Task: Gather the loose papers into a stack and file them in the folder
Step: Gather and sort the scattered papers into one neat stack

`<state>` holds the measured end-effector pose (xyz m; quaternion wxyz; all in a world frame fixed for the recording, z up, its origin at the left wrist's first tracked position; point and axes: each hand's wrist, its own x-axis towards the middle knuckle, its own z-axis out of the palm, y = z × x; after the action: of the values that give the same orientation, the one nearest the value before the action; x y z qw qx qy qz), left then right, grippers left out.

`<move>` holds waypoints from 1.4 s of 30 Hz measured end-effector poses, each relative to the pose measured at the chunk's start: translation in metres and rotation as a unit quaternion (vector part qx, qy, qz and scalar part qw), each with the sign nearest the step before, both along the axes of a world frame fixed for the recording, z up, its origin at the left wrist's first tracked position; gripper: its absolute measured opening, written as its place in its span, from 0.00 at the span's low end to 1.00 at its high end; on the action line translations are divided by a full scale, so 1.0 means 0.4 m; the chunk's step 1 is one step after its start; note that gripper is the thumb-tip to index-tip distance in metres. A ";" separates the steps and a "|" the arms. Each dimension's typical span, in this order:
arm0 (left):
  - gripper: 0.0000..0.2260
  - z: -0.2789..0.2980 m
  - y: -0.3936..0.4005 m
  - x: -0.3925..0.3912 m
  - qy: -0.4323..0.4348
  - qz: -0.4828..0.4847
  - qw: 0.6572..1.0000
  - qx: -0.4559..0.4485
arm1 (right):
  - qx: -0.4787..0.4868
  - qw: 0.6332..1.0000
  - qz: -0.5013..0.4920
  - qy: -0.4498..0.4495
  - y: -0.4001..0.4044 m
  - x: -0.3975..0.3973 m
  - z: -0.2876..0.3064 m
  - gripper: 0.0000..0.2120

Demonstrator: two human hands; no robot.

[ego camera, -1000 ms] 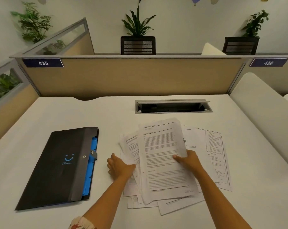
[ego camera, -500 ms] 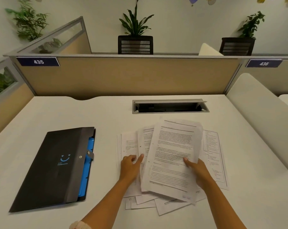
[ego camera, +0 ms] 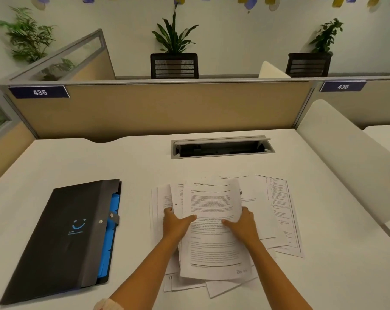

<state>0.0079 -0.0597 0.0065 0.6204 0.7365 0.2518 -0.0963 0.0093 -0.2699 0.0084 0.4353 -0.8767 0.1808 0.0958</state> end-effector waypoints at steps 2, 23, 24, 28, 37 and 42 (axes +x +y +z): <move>0.35 0.005 0.003 0.008 0.032 0.031 0.997 -0.061 | 0.026 1.000 0.008 -0.011 0.018 -0.002 -0.006 0.36; 0.15 -0.004 0.217 0.013 0.097 0.002 0.989 -0.108 | -0.157 0.980 -0.105 0.070 -0.188 0.028 -0.012 0.46; 0.15 -0.006 0.223 0.008 0.102 0.008 0.988 -0.114 | -0.142 0.983 -0.100 0.063 -0.190 0.030 -0.007 0.42; 0.16 -0.008 0.231 -0.014 0.112 0.024 0.985 -0.131 | -0.115 0.988 -0.098 -0.004 -0.204 0.029 0.003 0.21; 0.16 0.001 0.222 -0.032 0.119 0.059 0.983 -0.129 | 0.055 0.945 -0.304 -0.105 -0.276 0.004 -0.014 0.22; 0.15 0.006 0.221 -0.028 0.122 0.051 0.983 -0.125 | 0.094 0.951 -0.261 -0.139 -0.223 -0.027 -0.026 0.16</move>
<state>-0.0035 0.0286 0.0091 0.6761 0.6222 0.3491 -0.1843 -0.0014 -0.3592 -0.0021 0.5460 -0.7588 0.3316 -0.1275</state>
